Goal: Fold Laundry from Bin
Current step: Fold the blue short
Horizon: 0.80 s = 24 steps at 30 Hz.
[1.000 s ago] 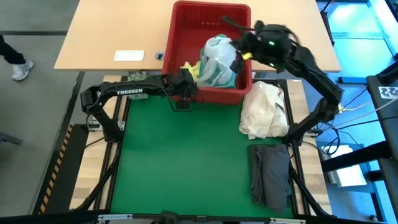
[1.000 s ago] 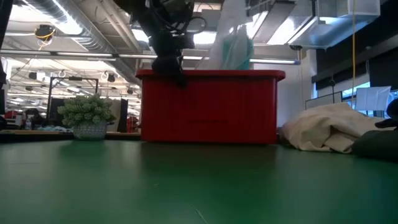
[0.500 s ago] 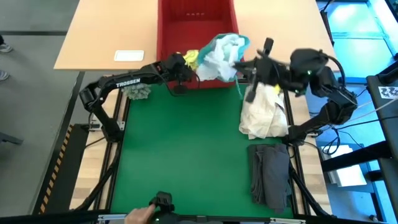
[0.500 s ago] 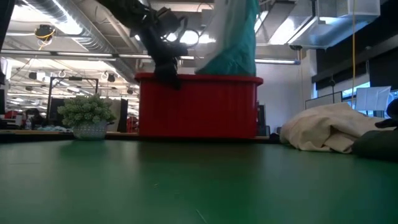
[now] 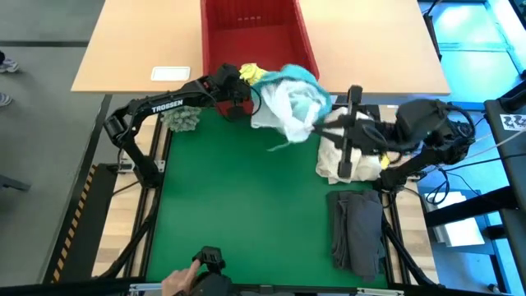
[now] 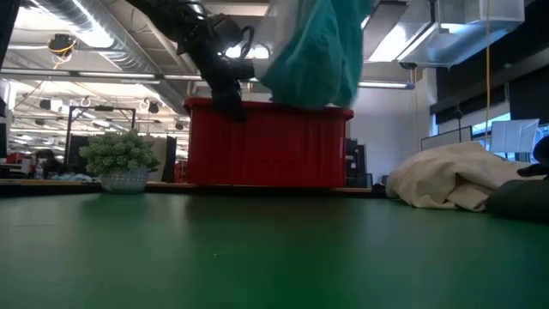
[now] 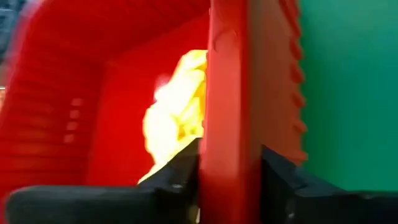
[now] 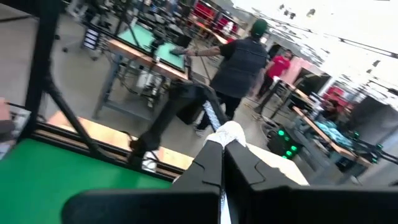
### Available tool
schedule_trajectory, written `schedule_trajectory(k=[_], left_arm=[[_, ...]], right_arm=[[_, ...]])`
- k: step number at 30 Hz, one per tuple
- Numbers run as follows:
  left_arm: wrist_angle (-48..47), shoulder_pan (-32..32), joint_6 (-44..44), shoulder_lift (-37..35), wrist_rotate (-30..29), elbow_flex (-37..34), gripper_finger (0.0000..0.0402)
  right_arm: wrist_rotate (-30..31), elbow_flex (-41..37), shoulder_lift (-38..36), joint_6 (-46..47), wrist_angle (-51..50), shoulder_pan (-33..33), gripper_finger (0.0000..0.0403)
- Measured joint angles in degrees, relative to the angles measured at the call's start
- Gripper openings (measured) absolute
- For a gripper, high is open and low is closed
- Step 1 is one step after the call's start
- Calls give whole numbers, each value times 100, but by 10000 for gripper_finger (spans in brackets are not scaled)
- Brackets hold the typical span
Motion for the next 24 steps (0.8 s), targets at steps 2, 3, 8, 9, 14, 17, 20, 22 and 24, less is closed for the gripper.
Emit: schedule_trajectory(k=[2, 3, 8, 9, 14, 17, 20, 22, 24], left_arm=[[28, 3, 23, -6, -66, -3, 143], [69, 4, 71, -7, -75, -4, 155], [187, 2, 381, -35, -183, -4, 194], [189, 0, 421, -40, -228, 11, 199], [117, -84, 433, -255, -211, 72, 207], [56, -264, 426, -530, -220, 76, 207], [248, -529, 326, -1017, -186, 151, 207], [153, -743, 195, -1349, -95, 154, 208], [26, -997, -15, -1627, 139, 128, 208]], right_arm=[[214, 0, 0, 5, 0, 197, 0], [363, 0, 0, 6, -3, 287, 0], [707, -5, 11, 247, -268, 505, 0], [703, -28, 13, 345, -333, 503, 0], [792, -334, 22, 622, -405, 503, 0], [802, -481, 24, 693, -371, 502, 0], [807, -508, 24, 767, -372, 468, 0], [809, -507, 52, 770, -363, 384, 0], [806, -507, 66, 770, -368, 296, 0]])
